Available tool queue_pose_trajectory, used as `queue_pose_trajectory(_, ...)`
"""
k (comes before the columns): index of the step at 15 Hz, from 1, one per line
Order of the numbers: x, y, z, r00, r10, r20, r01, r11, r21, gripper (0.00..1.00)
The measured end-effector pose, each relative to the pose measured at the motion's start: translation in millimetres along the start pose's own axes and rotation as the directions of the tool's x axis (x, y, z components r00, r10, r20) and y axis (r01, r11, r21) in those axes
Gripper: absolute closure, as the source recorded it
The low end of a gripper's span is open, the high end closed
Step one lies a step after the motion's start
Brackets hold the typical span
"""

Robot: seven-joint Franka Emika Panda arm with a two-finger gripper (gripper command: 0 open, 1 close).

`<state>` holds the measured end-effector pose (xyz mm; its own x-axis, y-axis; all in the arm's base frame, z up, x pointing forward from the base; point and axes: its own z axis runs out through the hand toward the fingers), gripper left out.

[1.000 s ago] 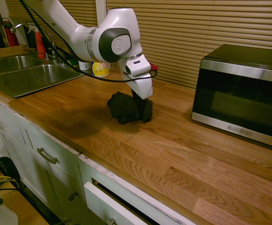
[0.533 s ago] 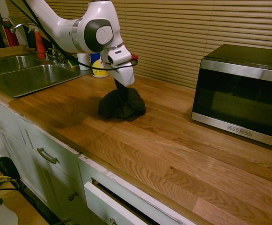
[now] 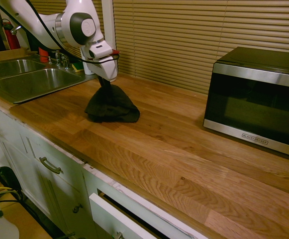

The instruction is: Clear the spill

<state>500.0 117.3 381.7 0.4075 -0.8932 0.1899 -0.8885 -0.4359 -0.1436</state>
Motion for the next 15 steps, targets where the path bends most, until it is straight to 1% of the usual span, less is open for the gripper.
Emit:
queue_pose_trajectory(5,-66.1,-25.9,-12.8,0.997,-0.073,-0.011,0.073,0.997,0.017,1.0)
queue_pose_trajectory(10,-116.9,-79.4,-3.5,0.99,-0.137,-0.009,0.138,0.99,0.011,1.0)
queue_pose_trajectory(12,-135.3,-97.9,-6.2,0.988,-0.152,-0.007,0.152,0.988,0.012,1.0)
queue_pose_trajectory(15,-153.0,-112.0,-11.5,0.986,-0.164,0.001,0.164,0.986,0.032,1.0)
